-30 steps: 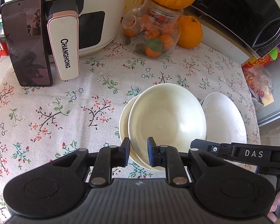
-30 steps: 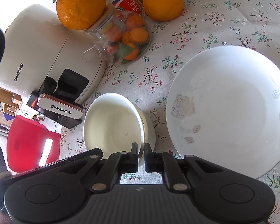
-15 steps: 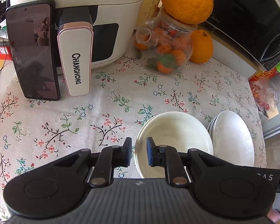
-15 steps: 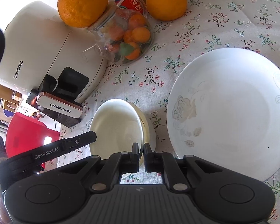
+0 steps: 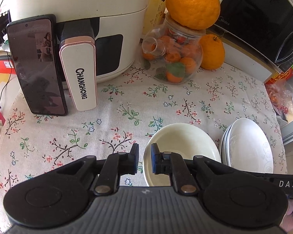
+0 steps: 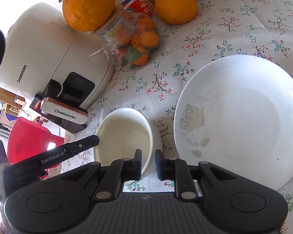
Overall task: Organize plates and bowls
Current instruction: 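Lower the bowl into the bowl stack and open both grippers, then grasp the rim of the nested bowl stack with both grippers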
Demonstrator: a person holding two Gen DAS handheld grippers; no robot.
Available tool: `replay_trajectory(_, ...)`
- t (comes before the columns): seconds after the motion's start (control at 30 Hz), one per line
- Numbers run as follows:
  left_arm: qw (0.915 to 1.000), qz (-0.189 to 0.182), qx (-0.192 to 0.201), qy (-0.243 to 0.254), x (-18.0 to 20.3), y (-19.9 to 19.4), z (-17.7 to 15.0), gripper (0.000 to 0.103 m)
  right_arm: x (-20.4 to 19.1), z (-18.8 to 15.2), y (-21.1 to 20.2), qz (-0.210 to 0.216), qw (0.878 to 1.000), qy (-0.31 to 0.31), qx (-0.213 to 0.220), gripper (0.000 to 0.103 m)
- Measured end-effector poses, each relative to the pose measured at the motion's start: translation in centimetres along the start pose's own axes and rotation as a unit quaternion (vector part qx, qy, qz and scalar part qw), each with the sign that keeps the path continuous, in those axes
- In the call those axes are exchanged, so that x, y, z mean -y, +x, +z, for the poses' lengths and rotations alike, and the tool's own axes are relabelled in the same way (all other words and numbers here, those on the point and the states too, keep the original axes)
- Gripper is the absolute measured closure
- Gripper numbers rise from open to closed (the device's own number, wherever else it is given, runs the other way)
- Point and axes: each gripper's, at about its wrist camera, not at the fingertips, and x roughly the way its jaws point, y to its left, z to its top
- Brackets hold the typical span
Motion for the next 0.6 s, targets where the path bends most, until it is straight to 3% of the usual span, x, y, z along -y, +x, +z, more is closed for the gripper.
replay_trajectory(0.07,1.0000,-0.006,0.003,-0.007,0.3,-0.1,0.0,0.083,-0.1,0.3,-0.6,0.006,1.000,-0.008,0.003,0.066)
replay_trajectory(0.23,0.9999,-0.012,0.010,0.001,1.4,-0.6,-0.1,0.073,0.0,0.7,-2.9,0.011,0.999,-0.028,0.036,0.059)
replay_trajectory(0.3,0.9997,-0.011,0.019,0.006,1.6,-0.9,-0.2,0.066,0.2,0.7,-3.9,0.009,0.998,-0.032,0.051,0.046)
replay_trajectory(0.43,0.9988,-0.007,0.041,0.024,1.8,-1.4,-0.5,0.040,0.4,0.3,-5.1,0.005,0.995,-0.056,0.077,0.033)
replay_trajectory(0.5,0.9967,-0.018,0.066,0.044,1.8,-1.7,-0.7,0.026,0.1,-0.2,-5.1,0.003,0.992,-0.090,0.090,0.022)
replay_trajectory(0.6,0.9898,-0.010,0.110,0.089,1.7,-1.8,-1.3,0.013,-0.3,-1.9,-4.8,-0.017,0.983,-0.142,0.113,0.019)
